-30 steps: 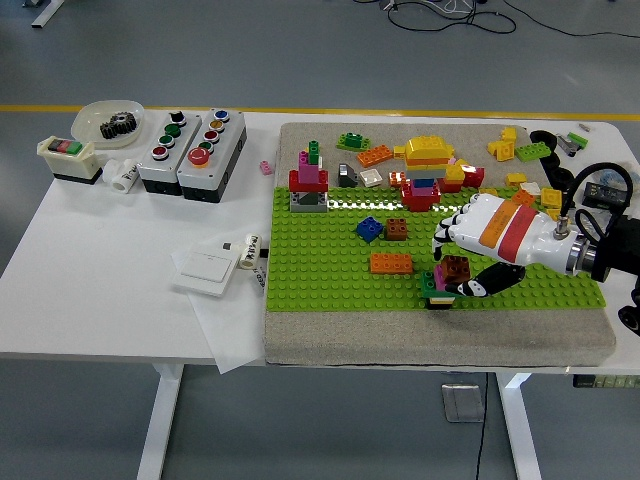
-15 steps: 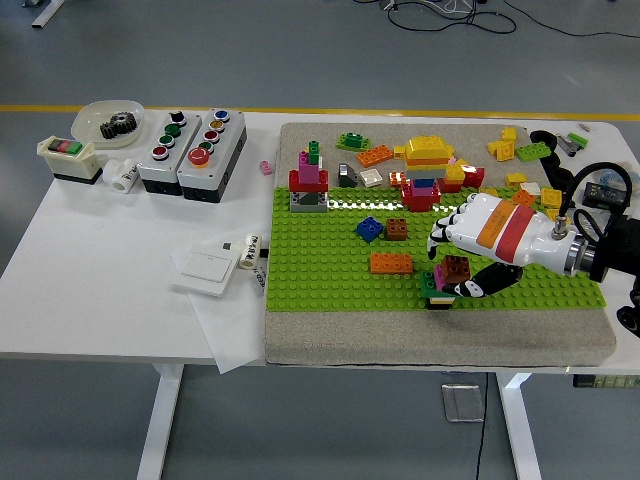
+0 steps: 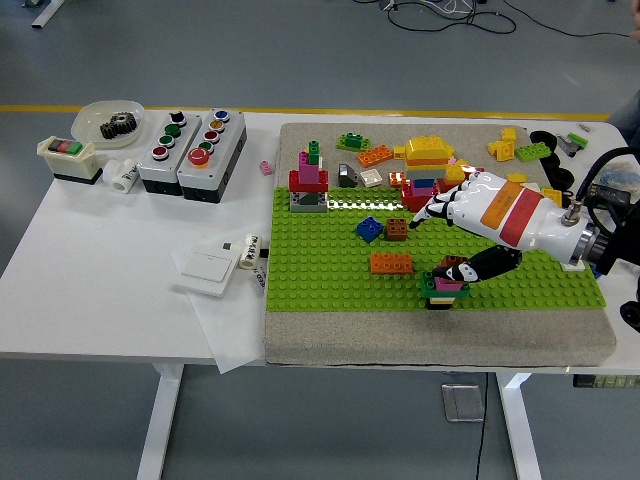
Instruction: Pick up the brick,pile it on top of brick,press brick,pick up the brick,pile it on top of brick,press brick
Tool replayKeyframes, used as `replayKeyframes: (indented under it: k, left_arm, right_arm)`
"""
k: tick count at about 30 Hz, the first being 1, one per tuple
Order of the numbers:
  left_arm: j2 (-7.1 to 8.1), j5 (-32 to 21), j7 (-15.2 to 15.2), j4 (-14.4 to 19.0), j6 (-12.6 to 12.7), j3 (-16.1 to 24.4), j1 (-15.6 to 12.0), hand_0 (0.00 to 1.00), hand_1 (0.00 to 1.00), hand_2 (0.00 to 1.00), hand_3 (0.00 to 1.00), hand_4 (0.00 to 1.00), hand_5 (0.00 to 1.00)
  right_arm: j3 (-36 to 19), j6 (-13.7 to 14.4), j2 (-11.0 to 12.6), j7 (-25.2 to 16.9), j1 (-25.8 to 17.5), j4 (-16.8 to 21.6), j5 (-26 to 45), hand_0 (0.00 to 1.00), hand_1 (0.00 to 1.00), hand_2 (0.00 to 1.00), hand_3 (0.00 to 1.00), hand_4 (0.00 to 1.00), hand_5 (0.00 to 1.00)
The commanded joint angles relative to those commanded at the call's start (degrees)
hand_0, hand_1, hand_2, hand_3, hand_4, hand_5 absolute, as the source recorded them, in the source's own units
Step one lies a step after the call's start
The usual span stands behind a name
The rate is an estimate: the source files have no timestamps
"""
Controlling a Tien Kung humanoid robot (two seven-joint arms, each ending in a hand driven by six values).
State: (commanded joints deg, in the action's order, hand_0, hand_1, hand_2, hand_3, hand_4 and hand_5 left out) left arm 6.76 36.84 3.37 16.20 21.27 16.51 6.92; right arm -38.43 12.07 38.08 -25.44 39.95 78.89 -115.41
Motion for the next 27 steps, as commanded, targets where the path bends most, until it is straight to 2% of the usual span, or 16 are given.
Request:
replayKeyframes:
  k: [1, 2, 5, 7, 8, 13, 14, 19, 20, 27]
  left_arm:
    - [-0.01, 0.0, 0.0, 0.0, 0.0, 0.0, 0.0, 0.705, 0.707, 0.760, 0.642, 0.742, 0.642]
    - [-0.01, -0.1, 0.0, 0.0, 0.0, 0.0, 0.0, 0.702, 0.706, 0.759, 0.641, 0.742, 0.643]
    - [-0.01, -0.2, 0.0, 0.0, 0.0, -0.1, -0.1, 0.702, 0.706, 0.759, 0.641, 0.742, 0.643]
    - [-0.07, 0.0, 0.0, 0.0, -0.1, 0.0, -0.2, 0.702, 0.706, 0.759, 0.641, 0.742, 0.643]
    - [-0.11, 0.1, 0.1, 0.0, -0.2, 0.1, -0.2, 0.701, 0.705, 0.758, 0.641, 0.741, 0.644]
    - [-0.25, 0.2, 0.3, -0.1, -0.3, 0.1, -0.4, 0.701, 0.705, 0.758, 0.641, 0.741, 0.644]
    - [-0.27, 0.2, 0.3, -0.1, -0.3, 0.1, -0.4, 0.704, 0.705, 0.760, 0.642, 0.742, 0.644]
    - [-0.33, 0.2, 0.2, -0.1, -0.3, 0.1, -0.5, 0.704, 0.705, 0.760, 0.642, 0.742, 0.644]
    - [-0.34, 0.3, 0.3, -0.1, -0.3, 0.2, -0.5, 0.705, 0.705, 0.758, 0.642, 0.742, 0.644]
    - [-0.43, 1.7, 0.6, -0.2, -0.3, 1.0, -0.7, 0.704, 0.705, 0.759, 0.644, 0.741, 0.645]
  right_arm:
    - [-1.0, 0.0, 0.7, 0.5, -0.7, 1.3, 0.9, 0.231, 0.448, 0.689, 0.773, 0.952, 0.571]
    - [-1.9, 0.2, 1.2, 1.0, -1.4, 2.3, 1.7, 0.265, 0.465, 0.687, 0.759, 0.983, 0.704]
    - [-3.4, 1.1, 2.1, 2.6, -2.9, 4.0, 3.6, 0.265, 0.465, 0.687, 0.759, 0.983, 0.704]
    - [-4.1, 2.7, 2.6, 4.5, -4.5, 4.6, 6.9, 0.265, 0.465, 0.687, 0.759, 0.983, 0.704]
    - [-4.3, 3.2, 2.9, 5.4, -5.4, 4.7, 9.2, 0.583, 0.599, 0.704, 0.704, 0.971, 0.793]
    - [-5.9, 5.3, 3.8, 6.1, -8.8, 5.3, 15.1, 0.583, 0.599, 0.704, 0.704, 0.971, 0.793]
    - [-6.3, 5.4, 3.9, 6.0, -9.2, 5.4, 15.3, 0.615, 0.624, 0.707, 0.658, 0.950, 0.805]
    - [-10.8, 5.2, 4.6, 5.9, -14.1, 7.0, 14.2, 0.615, 0.624, 0.707, 0.658, 0.950, 0.805]
    - [-11.9, 5.0, 4.5, 5.8, -15.4, 7.3, 13.8, 0.748, 0.695, 0.744, 0.676, 0.934, 0.814]
    - [-15.1, 5.5, 4.1, 4.6, -20.6, 8.9, 10.4, 0.772, 0.708, 0.755, 0.674, 0.914, 0.800]
